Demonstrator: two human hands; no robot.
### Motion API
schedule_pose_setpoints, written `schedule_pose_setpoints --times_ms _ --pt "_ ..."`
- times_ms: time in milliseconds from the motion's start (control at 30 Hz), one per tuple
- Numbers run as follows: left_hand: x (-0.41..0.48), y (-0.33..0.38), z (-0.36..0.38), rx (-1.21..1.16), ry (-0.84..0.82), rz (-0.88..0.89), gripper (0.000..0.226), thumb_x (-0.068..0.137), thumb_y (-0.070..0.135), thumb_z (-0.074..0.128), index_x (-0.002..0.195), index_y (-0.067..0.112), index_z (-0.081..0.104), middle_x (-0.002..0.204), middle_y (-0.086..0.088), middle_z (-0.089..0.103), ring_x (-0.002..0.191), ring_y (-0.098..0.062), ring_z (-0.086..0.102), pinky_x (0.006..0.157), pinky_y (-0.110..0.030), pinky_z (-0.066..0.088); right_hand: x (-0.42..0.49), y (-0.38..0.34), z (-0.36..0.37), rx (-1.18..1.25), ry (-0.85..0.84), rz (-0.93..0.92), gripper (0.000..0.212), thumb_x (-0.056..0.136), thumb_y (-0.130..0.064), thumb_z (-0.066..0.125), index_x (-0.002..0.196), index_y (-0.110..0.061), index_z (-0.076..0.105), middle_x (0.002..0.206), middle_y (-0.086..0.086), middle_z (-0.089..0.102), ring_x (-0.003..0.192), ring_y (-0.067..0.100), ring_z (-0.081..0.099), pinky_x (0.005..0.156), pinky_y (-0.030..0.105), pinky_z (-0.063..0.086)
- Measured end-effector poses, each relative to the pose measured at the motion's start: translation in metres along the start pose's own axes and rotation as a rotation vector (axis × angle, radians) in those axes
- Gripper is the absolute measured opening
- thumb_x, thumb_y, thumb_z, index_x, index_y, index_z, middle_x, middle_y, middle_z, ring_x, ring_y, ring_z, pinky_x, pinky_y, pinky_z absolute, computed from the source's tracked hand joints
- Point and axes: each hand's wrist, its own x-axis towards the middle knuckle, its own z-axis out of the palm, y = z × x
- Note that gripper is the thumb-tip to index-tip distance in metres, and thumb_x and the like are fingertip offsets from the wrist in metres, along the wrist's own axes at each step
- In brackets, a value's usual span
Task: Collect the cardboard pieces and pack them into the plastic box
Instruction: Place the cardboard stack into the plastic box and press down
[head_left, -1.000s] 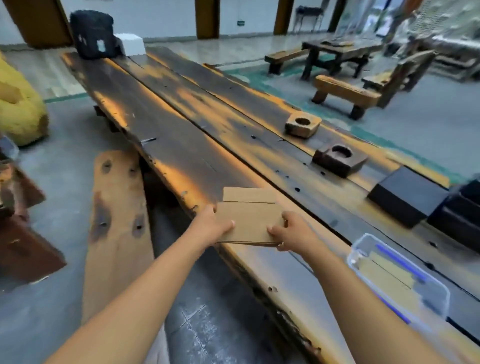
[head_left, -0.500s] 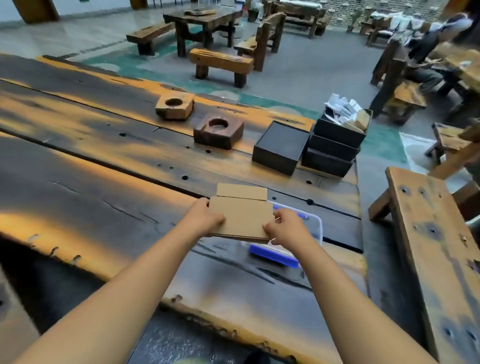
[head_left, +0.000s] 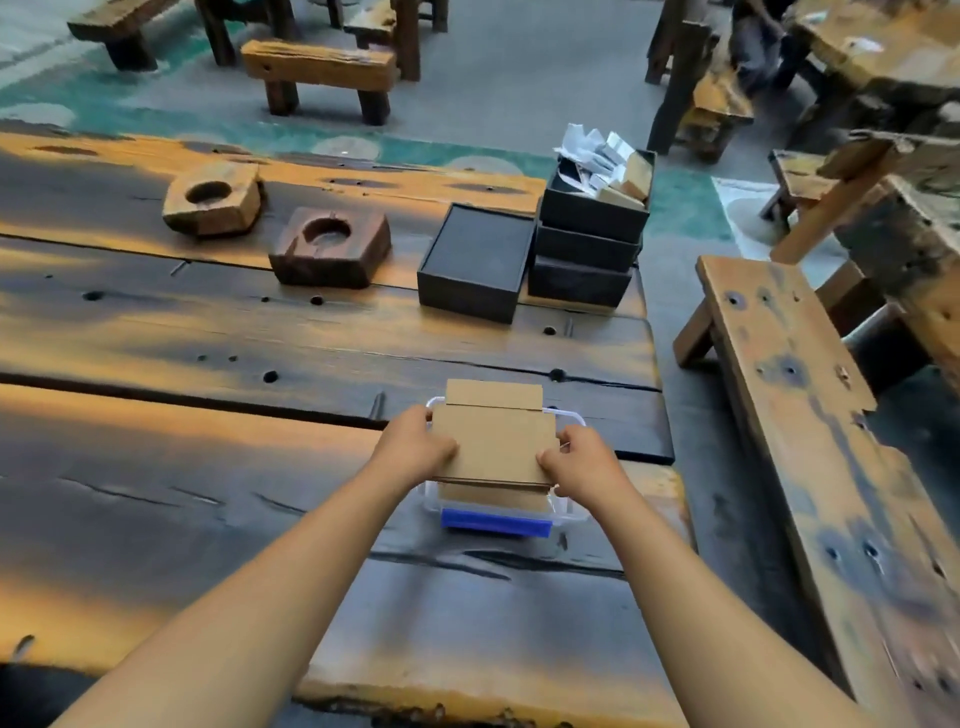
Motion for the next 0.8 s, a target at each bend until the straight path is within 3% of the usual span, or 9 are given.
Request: schedule_pose_setpoints --times_ms 67,100,233,333,400,567,667,800 --pt "0.014 -0.002 0.007 0.060 -0.007 0.011 0.034 0.083 0.014 0.063 0.117 0.015 0.062 0.092 0.003 0.065 0.080 -0.015 0.060 0.061 -0.025 0.044 0.008 0.005 0.004 -0.026 0.009 0.042 0.009 0.085 -0.019 0.056 0.090 -0.012 0.058 0.086 0.008 0.063 0.088 0.033 0.067 0.079 0.044 0.058" --pt "0.020 -0.003 0.010 0.089 -0.018 0.011 0.032 0.083 0.015 0.062 0.115 0.013 0.062 0.094 0.001 0.066 0.079 -0.016 0.059 0.059 -0.024 0.042 0.010 0.006 0.006 -0.031 0.008 0.061 0.010 0.086 -0.019 0.055 0.092 -0.012 0.058 0.085 0.007 0.063 0.087 0.031 0.066 0.072 0.039 0.056" --pt "0.039 -0.009 0.028 0.179 -0.087 -0.022 0.037 0.085 0.019 0.063 0.120 0.008 0.060 0.119 -0.013 0.066 0.105 -0.029 0.063 0.082 -0.032 0.051 0.022 0.016 0.016 -0.069 0.011 0.119 0.008 0.085 -0.017 0.053 0.078 -0.020 0.051 0.072 0.001 0.056 0.077 0.027 0.058 0.051 0.028 0.035" --pt "0.049 -0.016 0.040 0.217 -0.129 -0.035 0.040 0.085 0.019 0.061 0.124 0.009 0.057 0.122 -0.013 0.065 0.109 -0.030 0.062 0.083 -0.031 0.049 0.029 0.024 0.021 -0.103 0.007 0.160 0.005 0.083 -0.016 0.052 0.086 -0.014 0.056 0.083 0.009 0.063 0.085 0.032 0.061 0.059 0.030 0.041" --pt "0.054 -0.019 0.047 0.243 -0.149 -0.037 0.041 0.085 0.018 0.060 0.125 0.008 0.056 0.122 -0.014 0.064 0.109 -0.030 0.062 0.084 -0.031 0.048 0.034 0.031 0.025 -0.124 0.006 0.181 0.017 0.083 -0.016 0.051 0.097 -0.008 0.058 0.094 0.014 0.066 0.088 0.033 0.061 0.067 0.032 0.043" --pt "0.062 -0.030 0.052 0.305 -0.173 -0.024 0.041 0.087 0.020 0.063 0.126 0.009 0.056 0.120 -0.014 0.066 0.107 -0.030 0.063 0.085 -0.033 0.048 0.042 0.040 0.035 -0.188 -0.033 0.181 0.011 0.087 -0.022 0.056 0.094 -0.015 0.051 0.102 0.013 0.065 0.080 0.026 0.051 0.068 0.029 0.039" --pt "0.064 -0.039 0.055 0.345 -0.166 -0.002 0.041 0.088 0.021 0.065 0.124 0.007 0.054 0.116 -0.015 0.067 0.104 -0.031 0.063 0.077 -0.028 0.042 0.046 0.045 0.041 -0.236 -0.029 0.164 0.019 0.087 -0.024 0.058 0.102 -0.013 0.055 0.105 0.012 0.066 0.081 0.027 0.052 0.068 0.029 0.037" --pt "0.065 -0.041 0.059 0.454 -0.178 0.020 0.034 0.091 0.023 0.062 0.118 0.005 0.052 0.117 -0.016 0.064 0.107 -0.032 0.061 0.075 -0.030 0.039 0.049 0.046 0.046 -0.299 0.000 0.124 0.014 0.088 -0.022 0.058 0.097 -0.014 0.050 0.104 0.013 0.067 0.089 0.032 0.059 0.069 0.032 0.041"
